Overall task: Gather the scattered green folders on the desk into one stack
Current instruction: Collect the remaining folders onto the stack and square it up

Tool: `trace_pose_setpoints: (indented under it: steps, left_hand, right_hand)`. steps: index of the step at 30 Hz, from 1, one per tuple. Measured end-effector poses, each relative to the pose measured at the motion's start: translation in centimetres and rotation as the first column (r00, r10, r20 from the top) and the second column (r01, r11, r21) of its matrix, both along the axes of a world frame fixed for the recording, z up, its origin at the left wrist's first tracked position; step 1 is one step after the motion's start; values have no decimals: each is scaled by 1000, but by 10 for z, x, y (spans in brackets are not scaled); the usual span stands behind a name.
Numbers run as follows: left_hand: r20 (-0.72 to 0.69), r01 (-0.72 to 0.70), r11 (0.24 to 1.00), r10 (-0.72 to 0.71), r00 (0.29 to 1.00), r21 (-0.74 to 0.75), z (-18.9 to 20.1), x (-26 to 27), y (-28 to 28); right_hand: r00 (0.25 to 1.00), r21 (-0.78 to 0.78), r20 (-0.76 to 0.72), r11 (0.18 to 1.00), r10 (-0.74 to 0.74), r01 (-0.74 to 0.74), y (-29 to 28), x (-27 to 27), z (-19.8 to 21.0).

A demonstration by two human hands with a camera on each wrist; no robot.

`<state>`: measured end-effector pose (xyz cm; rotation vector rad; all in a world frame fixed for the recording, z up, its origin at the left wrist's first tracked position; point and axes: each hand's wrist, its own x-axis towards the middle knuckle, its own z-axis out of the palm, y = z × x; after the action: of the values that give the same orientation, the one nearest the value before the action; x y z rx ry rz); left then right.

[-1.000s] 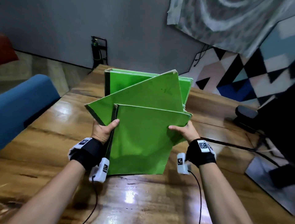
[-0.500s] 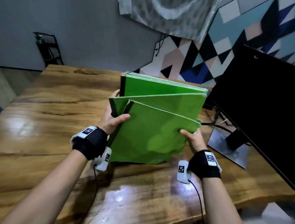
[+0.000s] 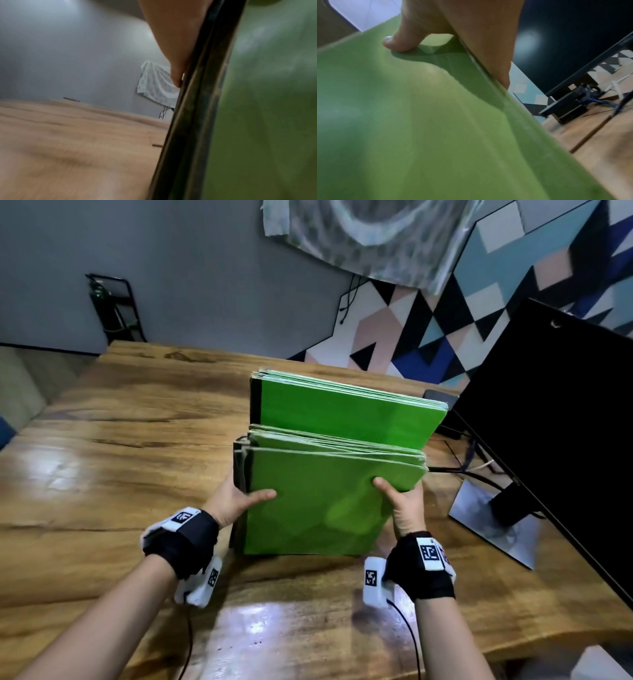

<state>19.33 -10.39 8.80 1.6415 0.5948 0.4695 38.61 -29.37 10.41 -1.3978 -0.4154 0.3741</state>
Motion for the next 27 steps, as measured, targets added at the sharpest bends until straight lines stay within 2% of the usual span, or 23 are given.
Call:
trace_pose_setpoints:
  steps: [2, 5, 8, 10, 14, 18, 21, 27]
  left_hand:
    - [-54, 41, 999, -40, 998, 26, -8, -3, -1]
    - [-19, 46, 998, -45, 999, 36, 0, -3, 4]
    - [186, -58, 995, 43, 982, 76, 28, 7, 6]
    - [291, -72, 993, 43, 956, 90, 43, 13, 2]
    - [300, -114, 990, 82, 950, 88, 38, 13, 1]
    - [354, -166, 983, 128, 927, 79, 50, 14, -2]
    - [419, -211, 977, 180, 890, 28, 58, 24, -1]
    - [413, -170, 985, 165, 896, -25, 57, 28, 8]
  right_hand:
    - [999, 59, 35, 998, -29, 27, 2, -1, 11]
    - [997, 50, 69, 998, -46, 43, 4, 4, 14]
    - [1000, 26, 2, 1000, 15, -15, 1, 1, 5]
    - [996, 39, -12, 996, 83, -83, -4, -4, -2]
    - [998, 40, -60, 999, 10, -8, -9, -3, 0]
    - [993, 69, -13, 990, -118, 119, 3, 0, 39]
    - [986, 71, 36, 985, -160, 158, 8, 0, 45]
    - [992, 56, -31, 990, -124, 126, 7, 2, 44]
